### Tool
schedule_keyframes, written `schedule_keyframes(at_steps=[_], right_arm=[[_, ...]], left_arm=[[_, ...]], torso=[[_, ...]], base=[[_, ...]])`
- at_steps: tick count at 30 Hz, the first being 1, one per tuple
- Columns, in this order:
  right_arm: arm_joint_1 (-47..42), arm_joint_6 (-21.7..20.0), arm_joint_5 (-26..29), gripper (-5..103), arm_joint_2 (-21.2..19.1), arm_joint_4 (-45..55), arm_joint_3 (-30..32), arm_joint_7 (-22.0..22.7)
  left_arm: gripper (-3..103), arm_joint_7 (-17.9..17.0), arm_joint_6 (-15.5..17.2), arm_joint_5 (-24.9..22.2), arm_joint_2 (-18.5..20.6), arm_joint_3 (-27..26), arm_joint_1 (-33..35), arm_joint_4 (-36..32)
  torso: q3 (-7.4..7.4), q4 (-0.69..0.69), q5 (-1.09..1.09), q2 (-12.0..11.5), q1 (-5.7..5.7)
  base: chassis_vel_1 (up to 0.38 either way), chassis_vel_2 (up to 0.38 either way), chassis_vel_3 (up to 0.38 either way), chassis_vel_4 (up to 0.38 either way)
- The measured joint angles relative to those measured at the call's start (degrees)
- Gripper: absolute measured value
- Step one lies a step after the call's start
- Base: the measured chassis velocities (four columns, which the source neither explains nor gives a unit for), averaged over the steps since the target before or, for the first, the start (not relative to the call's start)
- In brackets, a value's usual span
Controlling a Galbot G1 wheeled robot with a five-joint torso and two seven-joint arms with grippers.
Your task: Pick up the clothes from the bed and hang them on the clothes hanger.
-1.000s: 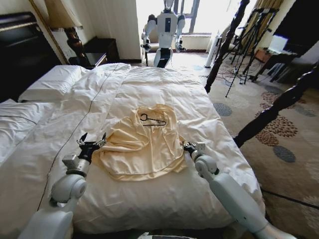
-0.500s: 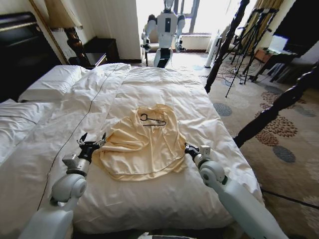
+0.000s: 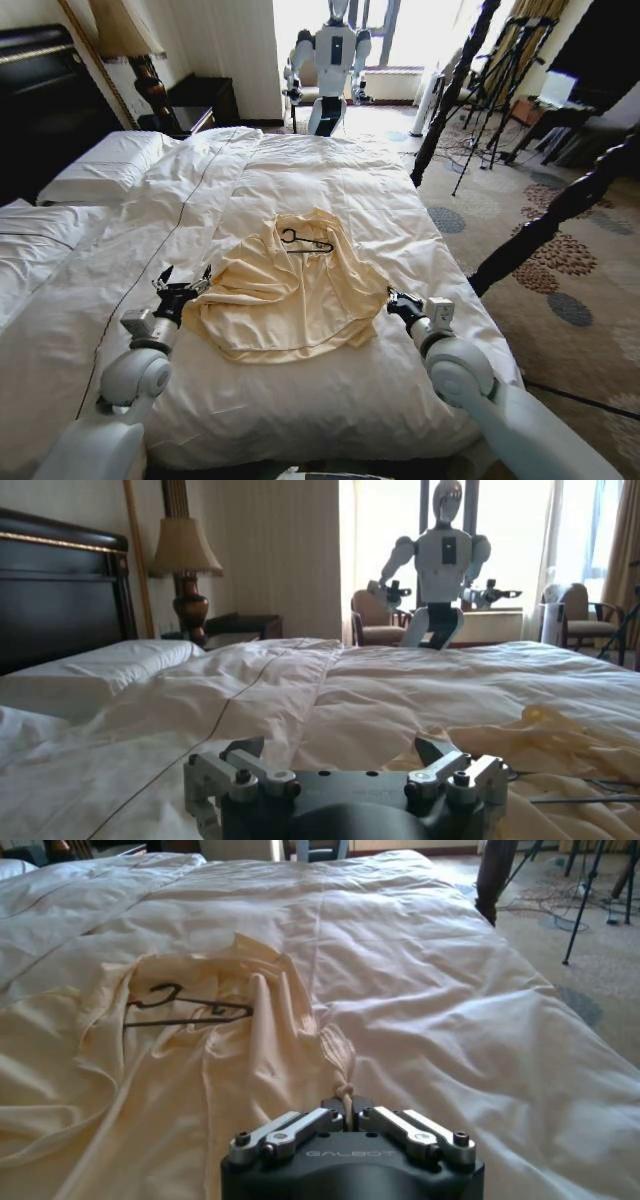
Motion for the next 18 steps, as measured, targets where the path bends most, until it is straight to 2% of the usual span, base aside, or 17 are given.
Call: schedule_keyframes(at_steps=[5, 8, 9, 11, 14, 15, 17, 18], right_arm=[[-0.9, -1.5, 1.0, 0, 2.6, -1.4, -2.0, 0.7], [-0.9, -3.8, 3.6, 0, 4.5, -3.6, -2.6, 3.0], [-0.9, -4.6, 4.8, -3, 5.0, -4.2, -2.6, 3.7], [-0.8, -5.9, 8.7, -1, 6.2, -5.8, -2.8, 6.8], [-0.7, -6.1, 11.3, 1, 6.7, -6.1, -3.0, 9.0], [-0.8, -6.5, 13.0, 7, 6.7, -5.9, -2.9, 9.7], [-0.9, -6.7, 13.3, 7, 6.6, -5.6, -2.9, 9.8], [-1.0, -7.0, 13.4, 10, 6.3, -4.9, -2.9, 9.7]], left_arm=[[100, 0.0, 0.0, 0.0, -0.5, 0.1, 0.2, -0.6], [100, 0.0, 0.0, 0.0, -0.3, -0.3, 0.4, -0.8], [100, 0.0, 0.0, -0.1, -0.2, -0.5, 0.4, -0.8], [100, 0.0, -0.1, -0.4, 0.2, -0.8, 0.3, -0.9], [100, 0.0, -0.1, -0.5, 0.3, -0.9, 0.2, -0.9], [100, 0.0, -0.1, -0.5, 0.1, -0.9, 0.1, -0.9], [100, 0.0, -0.1, -0.5, 0.1, -0.8, 0.0, -0.9], [100, 0.0, -0.1, -0.5, -0.1, -0.7, 0.0, -0.9]], torso=[[0.0, 0.0, -0.01, 0.0, 0.0], [0.0, 0.0, 0.0, 0.0, 0.0], [0.0, 0.0, 0.0, 0.0, 0.0], [0.0, 0.0, 0.0, 0.0, 0.01], [0.0, 0.0, 0.01, 0.0, 0.01], [0.0, 0.0, 0.0, 0.0, 0.01], [0.0, 0.0, 0.0, 0.0, 0.01], [0.0, 0.0, 0.0, 0.0, 0.01]], base=[[0.0, 0.0, 0.0, 0.0], [0.0, 0.0, 0.0, 0.0], [0.0, 0.0, 0.0, 0.0], [0.0, 0.0, 0.0, 0.0], [0.0, 0.0, 0.0, 0.0], [0.0, 0.0, 0.0, 0.0], [0.0, 0.0, 0.0, 0.0], [0.0, 0.0, 0.0, 0.0]])
